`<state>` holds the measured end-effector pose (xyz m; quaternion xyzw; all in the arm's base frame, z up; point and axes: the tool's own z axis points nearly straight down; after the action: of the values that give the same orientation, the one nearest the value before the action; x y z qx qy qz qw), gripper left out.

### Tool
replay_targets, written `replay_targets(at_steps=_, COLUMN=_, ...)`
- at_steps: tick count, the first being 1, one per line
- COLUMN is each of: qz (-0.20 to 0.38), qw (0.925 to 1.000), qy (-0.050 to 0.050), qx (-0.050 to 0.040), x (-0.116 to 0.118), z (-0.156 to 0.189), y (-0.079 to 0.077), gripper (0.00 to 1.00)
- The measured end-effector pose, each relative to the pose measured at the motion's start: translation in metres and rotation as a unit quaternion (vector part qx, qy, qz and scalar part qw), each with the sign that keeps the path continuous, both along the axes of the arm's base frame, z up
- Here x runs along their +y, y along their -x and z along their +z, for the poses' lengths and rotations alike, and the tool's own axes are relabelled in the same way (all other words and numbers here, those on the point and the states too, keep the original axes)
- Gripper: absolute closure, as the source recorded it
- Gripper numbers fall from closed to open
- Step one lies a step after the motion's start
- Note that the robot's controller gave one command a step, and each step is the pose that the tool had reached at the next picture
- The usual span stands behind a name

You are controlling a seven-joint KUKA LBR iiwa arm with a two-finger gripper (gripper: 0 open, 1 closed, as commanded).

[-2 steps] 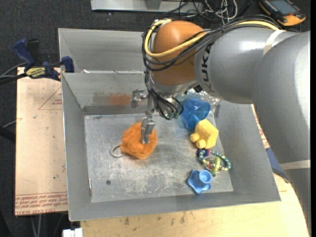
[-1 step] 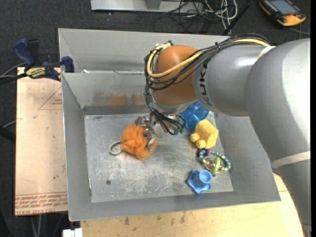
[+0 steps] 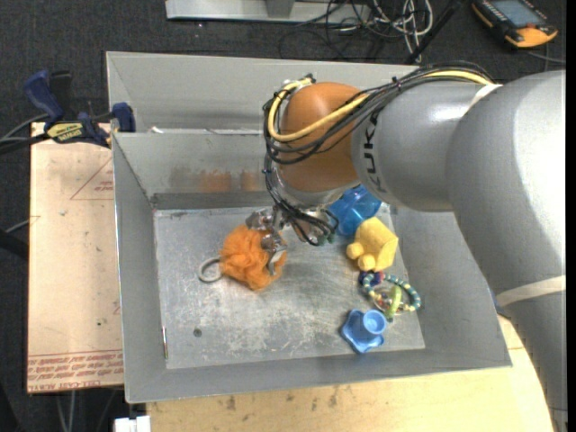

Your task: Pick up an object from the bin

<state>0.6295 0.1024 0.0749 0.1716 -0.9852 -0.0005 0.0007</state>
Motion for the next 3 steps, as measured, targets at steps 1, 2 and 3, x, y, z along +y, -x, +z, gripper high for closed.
replay_targets(at_steps=1, qz=0.004, qw=1.0, qy=-0.001, qx=-0.0021, x=-0.0086, z=0.0702, y=0.0016, gripper=1.0)
replay_targets(at_steps=2, qz=0.004, qw=1.0, qy=-0.001, qx=-0.002, x=-0.0087, z=0.0702, y=0.0016, gripper=0.0)
replay_targets(at_steps=3, qz=0.004, qw=1.0, qy=-0.001, qx=-0.002, x=-0.0087, z=0.0702, y=0.0016, gripper=0.0)
